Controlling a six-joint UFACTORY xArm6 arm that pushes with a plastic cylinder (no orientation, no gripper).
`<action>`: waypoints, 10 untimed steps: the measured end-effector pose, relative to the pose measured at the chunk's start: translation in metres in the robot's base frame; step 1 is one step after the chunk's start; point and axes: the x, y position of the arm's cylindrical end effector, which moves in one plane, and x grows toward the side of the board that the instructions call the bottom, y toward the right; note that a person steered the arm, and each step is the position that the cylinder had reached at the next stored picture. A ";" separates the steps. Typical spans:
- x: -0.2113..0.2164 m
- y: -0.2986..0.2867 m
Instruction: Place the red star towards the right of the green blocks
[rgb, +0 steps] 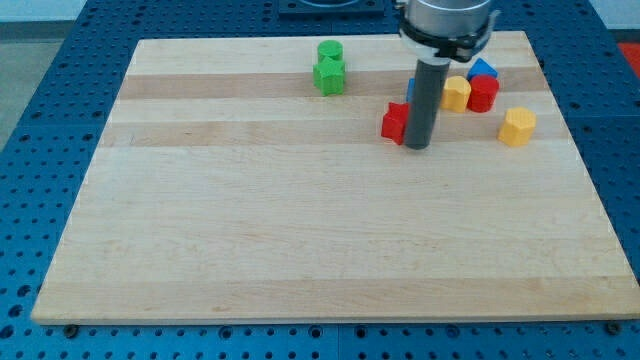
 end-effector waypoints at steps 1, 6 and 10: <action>-0.001 -0.015; -0.068 -0.027; -0.082 0.019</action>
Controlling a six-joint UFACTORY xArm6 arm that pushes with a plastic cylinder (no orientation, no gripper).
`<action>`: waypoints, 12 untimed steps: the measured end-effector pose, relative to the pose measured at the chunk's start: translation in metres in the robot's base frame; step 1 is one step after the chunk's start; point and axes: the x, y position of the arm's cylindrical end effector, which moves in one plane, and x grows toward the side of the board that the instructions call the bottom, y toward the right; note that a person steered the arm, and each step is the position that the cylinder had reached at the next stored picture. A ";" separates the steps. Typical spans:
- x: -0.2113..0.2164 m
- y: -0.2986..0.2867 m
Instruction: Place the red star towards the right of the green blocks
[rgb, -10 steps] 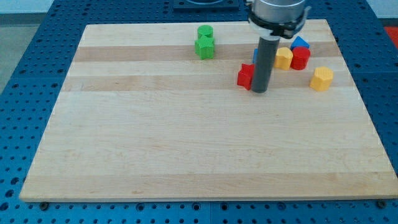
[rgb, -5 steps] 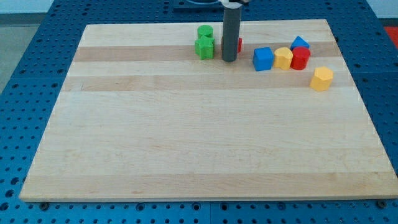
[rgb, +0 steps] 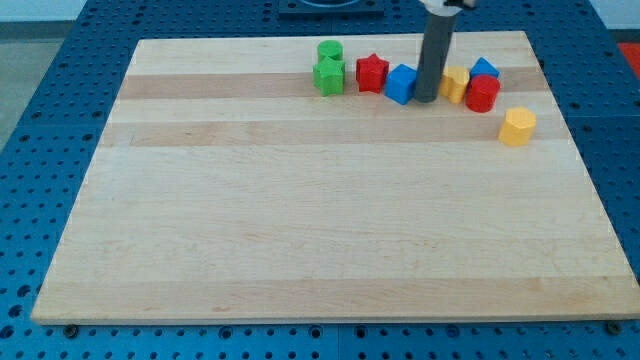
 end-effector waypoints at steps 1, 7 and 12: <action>0.000 -0.017; -0.015 0.016; -0.049 -0.010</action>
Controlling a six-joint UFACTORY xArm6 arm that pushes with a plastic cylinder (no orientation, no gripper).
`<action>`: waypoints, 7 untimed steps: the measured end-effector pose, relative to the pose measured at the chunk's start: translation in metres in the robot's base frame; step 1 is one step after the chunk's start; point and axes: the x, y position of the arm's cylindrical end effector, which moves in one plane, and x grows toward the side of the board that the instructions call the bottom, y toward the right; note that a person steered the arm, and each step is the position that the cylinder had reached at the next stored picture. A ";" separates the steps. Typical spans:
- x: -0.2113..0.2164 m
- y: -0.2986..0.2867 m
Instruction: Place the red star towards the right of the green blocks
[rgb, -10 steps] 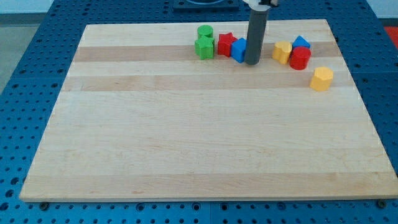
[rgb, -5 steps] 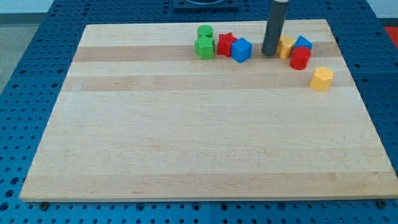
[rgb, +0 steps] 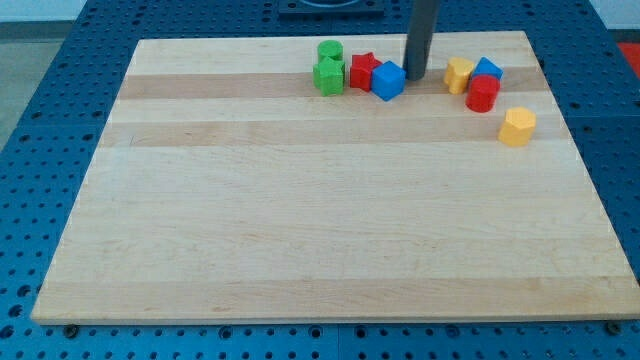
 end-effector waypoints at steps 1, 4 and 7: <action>0.000 -0.022; 0.038 -0.030; 0.009 -0.072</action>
